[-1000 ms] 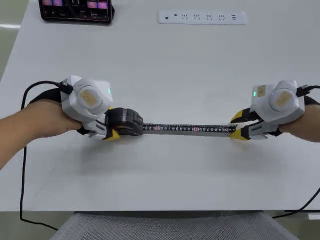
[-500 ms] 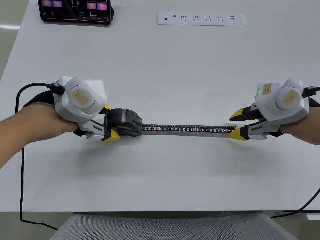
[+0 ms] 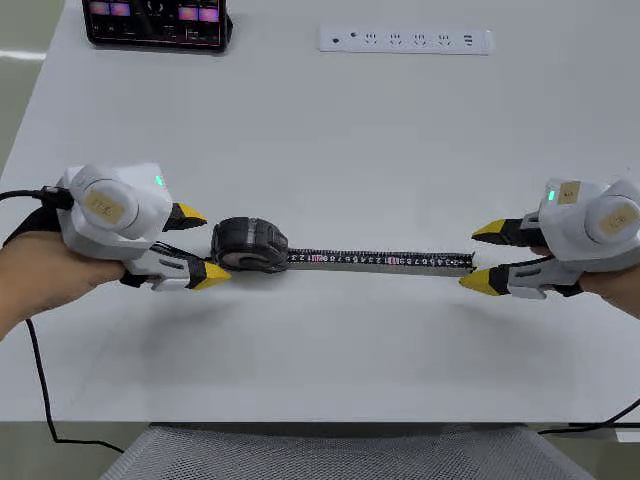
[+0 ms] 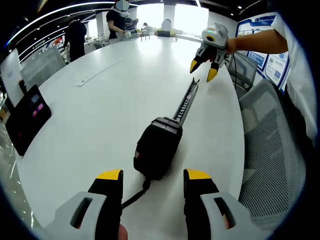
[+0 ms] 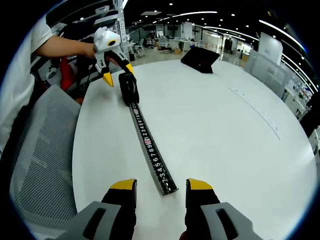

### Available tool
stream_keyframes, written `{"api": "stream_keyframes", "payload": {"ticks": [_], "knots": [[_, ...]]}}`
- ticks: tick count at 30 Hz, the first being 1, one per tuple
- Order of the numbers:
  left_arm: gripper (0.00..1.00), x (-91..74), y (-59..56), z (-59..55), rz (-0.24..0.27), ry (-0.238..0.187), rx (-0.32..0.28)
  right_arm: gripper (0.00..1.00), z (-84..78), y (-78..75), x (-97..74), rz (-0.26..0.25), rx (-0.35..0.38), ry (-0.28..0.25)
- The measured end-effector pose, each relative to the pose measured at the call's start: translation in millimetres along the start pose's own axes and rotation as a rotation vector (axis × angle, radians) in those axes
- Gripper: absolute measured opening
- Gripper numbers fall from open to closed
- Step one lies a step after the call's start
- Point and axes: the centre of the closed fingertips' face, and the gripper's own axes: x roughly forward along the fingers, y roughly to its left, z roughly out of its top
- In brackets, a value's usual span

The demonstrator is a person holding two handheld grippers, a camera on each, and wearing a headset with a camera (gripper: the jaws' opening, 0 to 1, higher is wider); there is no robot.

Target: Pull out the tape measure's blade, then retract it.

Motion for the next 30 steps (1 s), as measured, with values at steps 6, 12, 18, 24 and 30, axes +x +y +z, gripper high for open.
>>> {"api": "stream_keyframes", "payload": {"ticks": [6,12,18,24,30], "knots": [[0.46,-9.2,-3.9,0.8,0.036,-0.04,-0.03,0.4,1.6,3.4,-7.1,-0.039,0.022,-0.024],[0.46,-18.6,-6.5,5.3,0.066,-0.09,-0.057,0.43,4.2,4.7,-13.7,-0.091,0.049,-0.06],[0.49,-26.7,-9.6,7.7,0.096,-0.129,-0.077,0.45,6.1,8.9,-17.7,-0.123,0.062,-0.079],[0.53,-33.0,-12.8,8.2,0.113,-0.152,-0.087,0.49,5.3,13.9,-21.6,-0.145,0.075,-0.086],[0.59,-38.9,-16.3,10.4,0.139,-0.183,-0.092,0.54,9.6,15.4,-24.4,-0.196,0.077,-0.13]]}}
